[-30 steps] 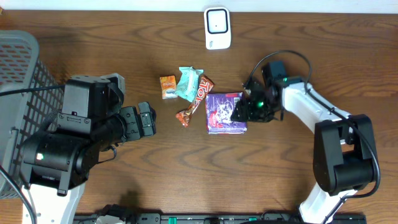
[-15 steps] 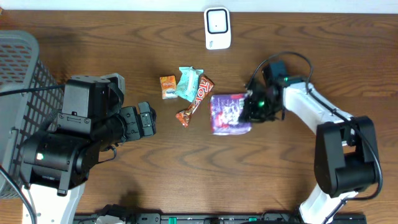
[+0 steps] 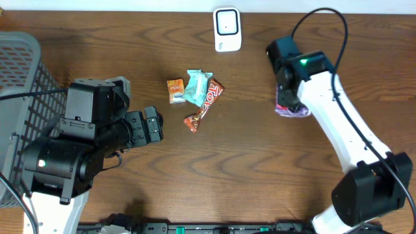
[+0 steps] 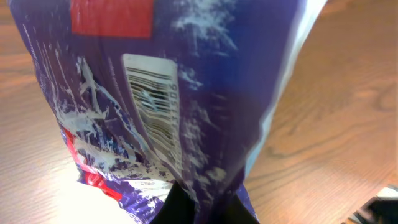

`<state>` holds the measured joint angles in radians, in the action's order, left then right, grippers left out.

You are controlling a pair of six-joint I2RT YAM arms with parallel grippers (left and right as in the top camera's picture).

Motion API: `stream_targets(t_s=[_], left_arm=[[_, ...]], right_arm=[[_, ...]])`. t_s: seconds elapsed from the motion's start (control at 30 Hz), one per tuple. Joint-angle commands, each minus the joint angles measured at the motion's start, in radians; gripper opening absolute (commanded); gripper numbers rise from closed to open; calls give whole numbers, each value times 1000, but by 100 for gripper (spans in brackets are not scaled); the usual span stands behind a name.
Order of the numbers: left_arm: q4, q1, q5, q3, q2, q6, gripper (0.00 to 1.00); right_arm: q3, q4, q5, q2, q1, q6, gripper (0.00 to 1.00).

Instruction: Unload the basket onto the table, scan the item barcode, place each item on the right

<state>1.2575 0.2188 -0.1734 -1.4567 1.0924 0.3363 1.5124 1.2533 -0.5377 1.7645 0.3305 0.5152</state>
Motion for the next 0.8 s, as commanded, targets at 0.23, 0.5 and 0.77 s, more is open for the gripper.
stream_targets(t_s=[0.23, 0.5, 0.77], left_arm=[[3, 0, 6, -2, 0, -10, 98], [3, 0, 6, -2, 0, -10, 98], [3, 0, 6, -2, 0, -10, 98]], right_arm=[[-194, -153, -30, 42, 31, 53, 1], [-192, -275, 153, 44, 113, 30, 28], [-174, -376, 423, 44, 174, 27, 44]])
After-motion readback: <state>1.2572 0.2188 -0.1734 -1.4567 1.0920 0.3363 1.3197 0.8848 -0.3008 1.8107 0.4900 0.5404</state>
